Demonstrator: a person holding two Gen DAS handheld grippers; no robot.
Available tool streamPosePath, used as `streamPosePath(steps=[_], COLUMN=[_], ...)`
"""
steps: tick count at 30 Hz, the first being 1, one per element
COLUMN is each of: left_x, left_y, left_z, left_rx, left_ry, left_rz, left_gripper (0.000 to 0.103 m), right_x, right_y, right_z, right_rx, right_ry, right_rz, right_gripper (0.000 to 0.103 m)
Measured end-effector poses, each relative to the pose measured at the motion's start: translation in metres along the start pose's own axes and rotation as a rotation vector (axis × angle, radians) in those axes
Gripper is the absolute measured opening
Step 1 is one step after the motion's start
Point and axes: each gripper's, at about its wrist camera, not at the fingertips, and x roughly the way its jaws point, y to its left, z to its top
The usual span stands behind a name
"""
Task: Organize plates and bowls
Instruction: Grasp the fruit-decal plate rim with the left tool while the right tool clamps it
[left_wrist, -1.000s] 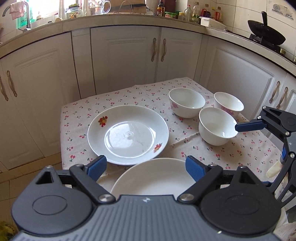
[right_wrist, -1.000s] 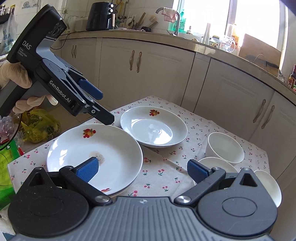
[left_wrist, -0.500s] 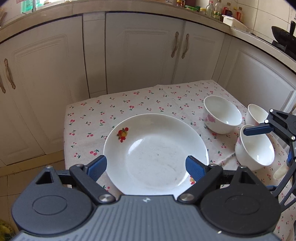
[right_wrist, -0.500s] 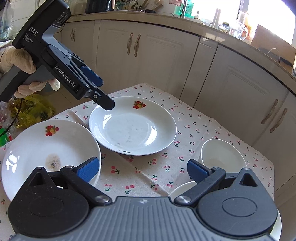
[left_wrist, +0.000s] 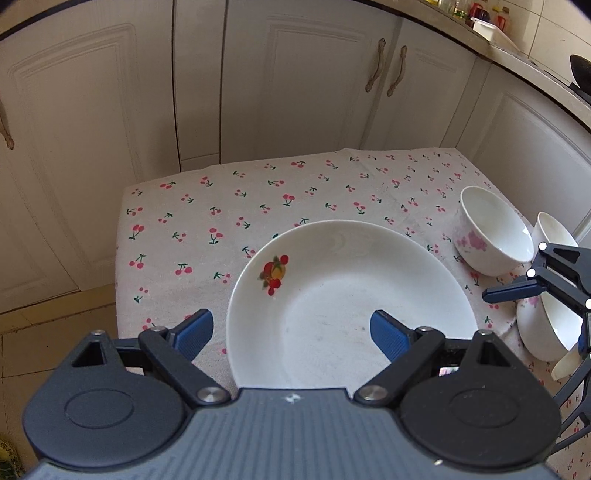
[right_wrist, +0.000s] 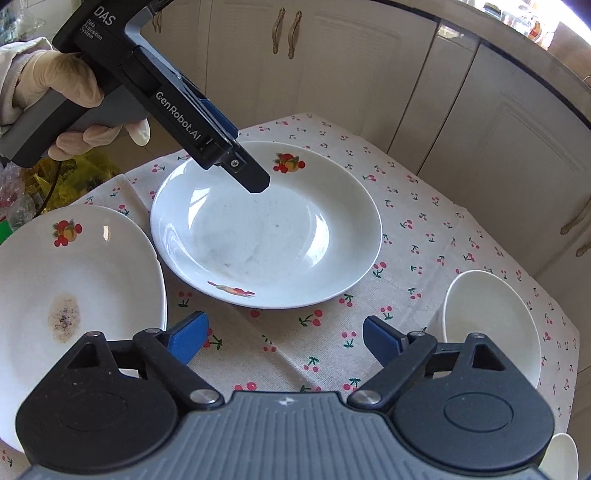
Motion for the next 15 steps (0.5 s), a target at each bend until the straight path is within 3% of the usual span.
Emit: streamPosePath(steps=[15], left_x=[0.025], left_y=[0.007], left_z=[0.004], left_rx=[0.019], left_ry=[0.058], left_rz=[-0.070], left_gripper=[0.089], right_x=[0.025], right_y=[-0.010], right_z=[0.016], right_rx=[0.067], right_ry=[0.077], right_rz=[0.085], right_gripper=[0.093])
